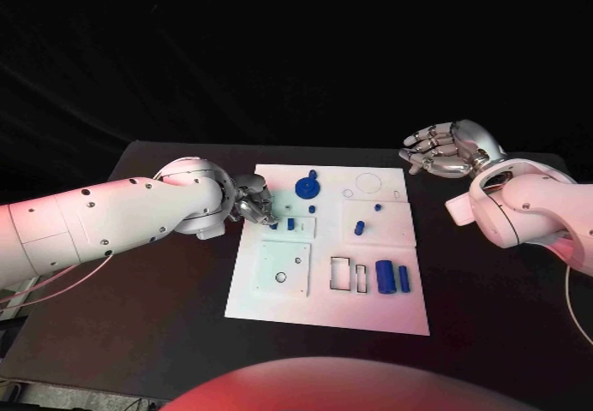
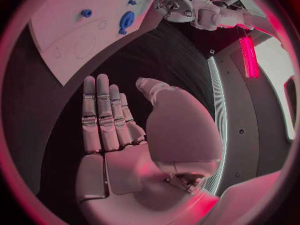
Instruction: Assemble the parts on the task board
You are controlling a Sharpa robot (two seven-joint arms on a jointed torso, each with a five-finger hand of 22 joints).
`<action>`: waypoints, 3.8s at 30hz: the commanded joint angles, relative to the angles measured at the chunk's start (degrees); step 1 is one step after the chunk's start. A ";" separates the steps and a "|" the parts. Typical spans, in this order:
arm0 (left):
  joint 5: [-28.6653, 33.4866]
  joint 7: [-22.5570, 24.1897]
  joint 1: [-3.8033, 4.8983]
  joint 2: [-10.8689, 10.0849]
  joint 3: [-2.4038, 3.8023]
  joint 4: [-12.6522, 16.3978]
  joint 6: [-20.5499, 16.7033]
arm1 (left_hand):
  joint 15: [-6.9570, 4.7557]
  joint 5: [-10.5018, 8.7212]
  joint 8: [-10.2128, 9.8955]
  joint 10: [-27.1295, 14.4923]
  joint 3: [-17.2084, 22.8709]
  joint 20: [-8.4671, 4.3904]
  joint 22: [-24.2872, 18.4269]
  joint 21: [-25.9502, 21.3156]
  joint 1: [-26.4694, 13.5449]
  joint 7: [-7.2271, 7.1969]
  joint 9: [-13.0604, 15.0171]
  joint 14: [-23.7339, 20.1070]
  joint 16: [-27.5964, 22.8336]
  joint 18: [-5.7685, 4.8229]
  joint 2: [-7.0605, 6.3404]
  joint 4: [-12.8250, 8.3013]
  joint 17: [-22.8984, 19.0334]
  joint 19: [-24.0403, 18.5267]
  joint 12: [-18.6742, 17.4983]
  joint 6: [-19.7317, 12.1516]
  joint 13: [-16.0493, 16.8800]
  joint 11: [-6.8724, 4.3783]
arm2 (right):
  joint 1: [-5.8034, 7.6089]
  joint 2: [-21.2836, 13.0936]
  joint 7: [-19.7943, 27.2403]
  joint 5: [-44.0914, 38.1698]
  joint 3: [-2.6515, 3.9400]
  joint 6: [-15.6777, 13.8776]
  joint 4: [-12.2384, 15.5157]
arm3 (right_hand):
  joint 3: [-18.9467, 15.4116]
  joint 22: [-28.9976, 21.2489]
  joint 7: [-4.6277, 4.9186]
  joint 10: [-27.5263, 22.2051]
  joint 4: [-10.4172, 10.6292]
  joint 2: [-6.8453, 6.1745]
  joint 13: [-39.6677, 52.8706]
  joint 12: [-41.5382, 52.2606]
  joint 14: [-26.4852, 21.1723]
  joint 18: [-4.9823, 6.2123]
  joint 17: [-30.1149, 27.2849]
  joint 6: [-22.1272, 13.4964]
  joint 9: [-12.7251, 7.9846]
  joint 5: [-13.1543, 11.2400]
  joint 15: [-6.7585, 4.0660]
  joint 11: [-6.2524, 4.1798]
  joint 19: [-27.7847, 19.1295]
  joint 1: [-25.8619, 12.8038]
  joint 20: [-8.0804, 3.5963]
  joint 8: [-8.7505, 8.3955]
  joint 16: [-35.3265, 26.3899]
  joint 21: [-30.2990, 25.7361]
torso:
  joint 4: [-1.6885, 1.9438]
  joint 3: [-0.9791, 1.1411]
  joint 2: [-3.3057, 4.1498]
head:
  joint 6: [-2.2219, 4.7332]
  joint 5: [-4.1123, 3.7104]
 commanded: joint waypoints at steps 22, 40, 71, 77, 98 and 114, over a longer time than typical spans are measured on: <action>-0.22 -0.47 -0.06 1.16 -0.08 -0.64 1.32 | -0.31 0.50 0.32 0.49 10.44 -0.03 3.62 0.33 -0.30 -0.66 -0.05 6.06 0.21 0.11 0.50 -10.78 15.09 0.51 0.26 0.98 -0.04 -0.12 | -0.03 0.06 0.48 -0.28 0.01 0.54 0.13 | 0.08 -0.18 0.96 0.01 0.02 -0.02 -0.22 -0.28 -0.08 0.60 -0.12 -0.26 -0.12 0.47 0.28 0.15 -0.12 0.62 0.42 0.41 -0.39 -0.32 | -0.04 0.02 0.05 | -0.29 0.14; 0.66 -0.92 -0.11 1.61 -0.21 -1.19 2.14 | -0.19 0.57 0.09 0.59 10.12 0.05 3.63 0.18 -1.42 -0.59 -0.18 6.06 0.21 0.12 0.36 -10.44 15.09 0.44 -0.09 0.98 -0.39 0.02 | -0.02 -0.06 0.39 -0.28 0.01 0.59 0.21 | 0.07 -0.22 0.97 0.01 0.02 -0.03 -0.28 -0.30 -0.09 0.60 -0.13 -0.28 -0.15 0.49 0.29 0.16 -0.13 0.61 0.43 0.45 -0.44 -0.35 | -0.02 0.04 0.01 | -0.57 -0.19; 1.44 -5.80 -0.11 1.42 -0.17 -2.42 -0.89 | 0.08 1.16 -5.25 -0.83 -12.76 0.34 4.05 -1.47 -10.96 -0.44 -4.10 6.06 0.21 0.15 -0.81 1.83 15.09 0.68 -1.32 1.61 -1.37 0.33 | 0.00 -0.26 0.56 0.23 0.01 0.37 0.42 | -0.95 -1.04 1.25 -0.39 0.82 -0.25 -1.20 -0.58 -0.53 0.56 -0.29 -1.06 -0.70 0.42 0.64 0.48 -0.50 -0.48 0.76 0.83 -1.25 -1.00 | 0.00 -0.02 0.00 | -0.61 -0.28; 2.25 -5.35 -0.11 1.31 -0.15 -2.59 -2.57 | 0.04 0.67 -5.07 -0.73 -15.58 0.34 4.24 -1.48 -14.06 -0.56 -4.07 6.06 0.21 0.13 0.22 1.91 15.09 0.83 -1.11 2.07 -1.16 0.28 | 0.00 -0.28 0.48 0.17 0.01 0.38 0.40 | -1.03 -1.27 1.27 -0.52 0.46 -0.31 -1.44 -0.61 -0.62 0.59 -0.29 -1.21 -0.84 0.38 0.67 0.50 -0.56 0.07 0.82 1.00 -1.42 -1.16 | 0.00 -0.03 -0.02 | -0.54 -0.19; 15.19 10.91 -0.11 0.27 -0.05 -1.73 -19.79 | 2.93 -3.21 -2.86 -17.63 -29.30 2.76 -3.63 -20.78 -4.56 3.20 -3.81 1.54 -5.67 3.49 4.52 1.76 2.73 -9.36 -12.41 -10.97 -15.33 3.64 | -0.01 -0.50 0.45 0.14 0.01 0.46 0.27 | -1.02 -1.34 1.28 -0.54 0.42 -0.23 -1.52 -0.60 -0.63 0.60 -0.29 -1.23 -0.88 0.42 0.68 0.52 -0.56 0.17 0.84 1.07 -1.47 -1.20 | -0.01 -0.03 -0.04 | 1.46 -1.09; -11.84 25.11 -0.17 4.32 -0.53 -3.06 -19.88 | 5.88 -4.83 -10.65 -26.86 -13.12 5.87 -10.53 -40.34 16.77 5.24 -17.67 -17.77 -23.89 5.89 -1.96 -0.57 -28.05 -20.43 -26.82 -8.30 -32.29 7.01 | -0.02 -0.40 0.72 0.03 0.01 0.60 0.15 | -0.81 -1.59 1.25 -0.51 0.03 -0.02 -1.84 -0.58 -0.61 0.64 -0.28 -1.22 -1.04 1.00 0.66 0.49 -0.47 0.83 0.86 1.40 -1.63 -1.30 | -0.02 -0.02 0.01 | 2.15 -1.52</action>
